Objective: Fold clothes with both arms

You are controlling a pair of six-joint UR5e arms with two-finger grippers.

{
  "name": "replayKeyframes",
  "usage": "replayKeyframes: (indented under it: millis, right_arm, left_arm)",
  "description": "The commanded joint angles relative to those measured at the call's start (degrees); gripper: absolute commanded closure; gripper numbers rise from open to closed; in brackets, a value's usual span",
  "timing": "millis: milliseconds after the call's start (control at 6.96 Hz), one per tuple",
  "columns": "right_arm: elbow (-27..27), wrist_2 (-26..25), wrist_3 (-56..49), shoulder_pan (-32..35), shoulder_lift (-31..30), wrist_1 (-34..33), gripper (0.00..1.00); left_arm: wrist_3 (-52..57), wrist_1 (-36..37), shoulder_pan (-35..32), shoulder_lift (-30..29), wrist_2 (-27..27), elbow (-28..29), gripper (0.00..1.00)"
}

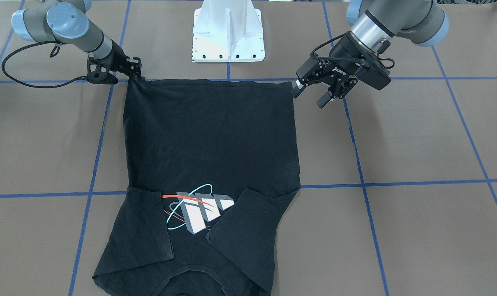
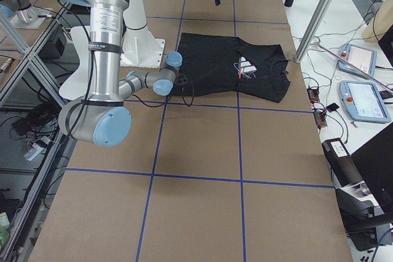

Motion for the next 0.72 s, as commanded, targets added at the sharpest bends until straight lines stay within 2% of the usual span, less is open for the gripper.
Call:
replayKeyframes:
  millis: [0, 287, 431, 575]
  right_arm:
    - [-0.3, 0.3, -0.1, 0.1, -0.1, -0.1, 0.55]
    - [-0.4, 0.4, -0.1, 0.0, 0.0, 0.0, 0.56]
    - [-0.4, 0.3, -0.1, 0.0, 0.0, -0.1, 0.74]
    - [-0.3, 0.3, -0.1, 0.1, -0.1, -0.1, 0.99]
  left_arm:
    - [0.0, 0.0, 0.1, 0.0, 0.0, 0.0, 0.0]
    - [0.0, 0.0, 0.1, 0.0, 0.0, 0.0, 0.0]
    - [0.0, 0.0, 0.1, 0.0, 0.0, 0.0, 0.0]
    - [0.0, 0.0, 0.1, 0.0, 0.1, 0.0, 0.0]
